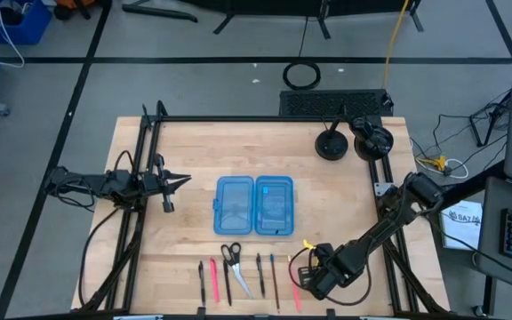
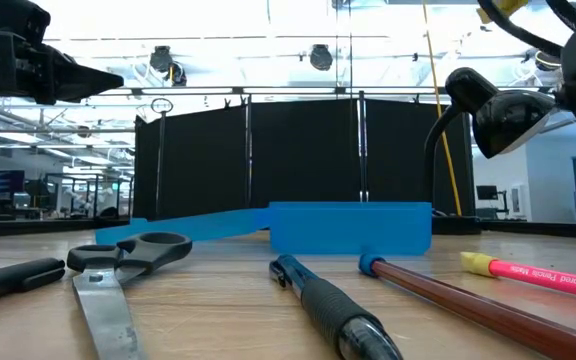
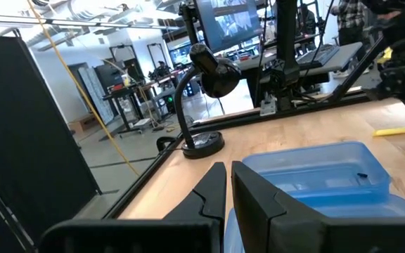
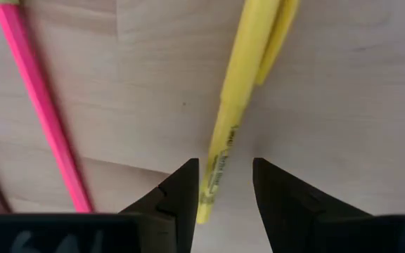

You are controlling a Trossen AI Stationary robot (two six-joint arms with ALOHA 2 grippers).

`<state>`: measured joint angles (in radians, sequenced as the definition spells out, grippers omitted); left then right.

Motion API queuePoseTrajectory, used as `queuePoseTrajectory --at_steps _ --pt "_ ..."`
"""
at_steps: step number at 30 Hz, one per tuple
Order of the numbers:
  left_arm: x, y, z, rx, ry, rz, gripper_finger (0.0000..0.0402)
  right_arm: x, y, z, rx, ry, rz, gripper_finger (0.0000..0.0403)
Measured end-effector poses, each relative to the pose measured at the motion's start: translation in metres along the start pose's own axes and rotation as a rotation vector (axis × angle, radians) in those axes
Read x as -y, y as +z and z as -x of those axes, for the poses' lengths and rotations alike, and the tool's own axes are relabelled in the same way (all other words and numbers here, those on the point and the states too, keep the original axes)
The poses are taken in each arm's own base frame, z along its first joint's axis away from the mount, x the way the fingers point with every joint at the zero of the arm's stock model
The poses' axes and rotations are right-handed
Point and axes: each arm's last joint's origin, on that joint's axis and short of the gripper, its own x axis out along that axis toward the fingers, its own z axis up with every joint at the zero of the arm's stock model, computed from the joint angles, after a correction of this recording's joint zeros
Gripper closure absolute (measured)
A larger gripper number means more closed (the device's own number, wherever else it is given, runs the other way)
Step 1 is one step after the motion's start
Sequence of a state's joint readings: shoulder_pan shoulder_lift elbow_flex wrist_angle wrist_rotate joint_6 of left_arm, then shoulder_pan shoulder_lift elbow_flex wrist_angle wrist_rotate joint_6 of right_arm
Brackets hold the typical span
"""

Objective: Pick & place school supplies into a supply box
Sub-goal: Put the yellow pen into the blue supply box

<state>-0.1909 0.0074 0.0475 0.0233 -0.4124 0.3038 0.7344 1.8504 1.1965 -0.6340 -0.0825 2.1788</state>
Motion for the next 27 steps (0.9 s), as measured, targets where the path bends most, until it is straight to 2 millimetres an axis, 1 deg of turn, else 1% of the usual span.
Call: queuePoseTrajectory --at_steps 7,14,17,21,27 --pt "0.000 0.000 0.000 0.002 0.000 0.001 0.0371 -0.003 0.001 -0.018 0.013 -0.030 0.011 0.0277" --pt "0.000 0.000 0.000 0.004 0.000 0.000 0.0371 0.010 0.004 -0.036 -0.014 -0.235 0.054 0.0278" --pt "0.000 0.000 0.000 0.004 0.000 0.002 0.0371 0.015 0.003 -0.040 -0.010 -0.276 0.095 0.0278" --pt "0.000 0.000 0.000 0.004 0.000 0.004 0.0371 0.017 0.002 -0.041 -0.012 -0.295 0.131 0.0278" --pt "0.000 0.000 0.000 0.004 -0.001 0.005 0.0371 0.019 0.003 -0.044 0.039 -0.239 0.205 0.0284"
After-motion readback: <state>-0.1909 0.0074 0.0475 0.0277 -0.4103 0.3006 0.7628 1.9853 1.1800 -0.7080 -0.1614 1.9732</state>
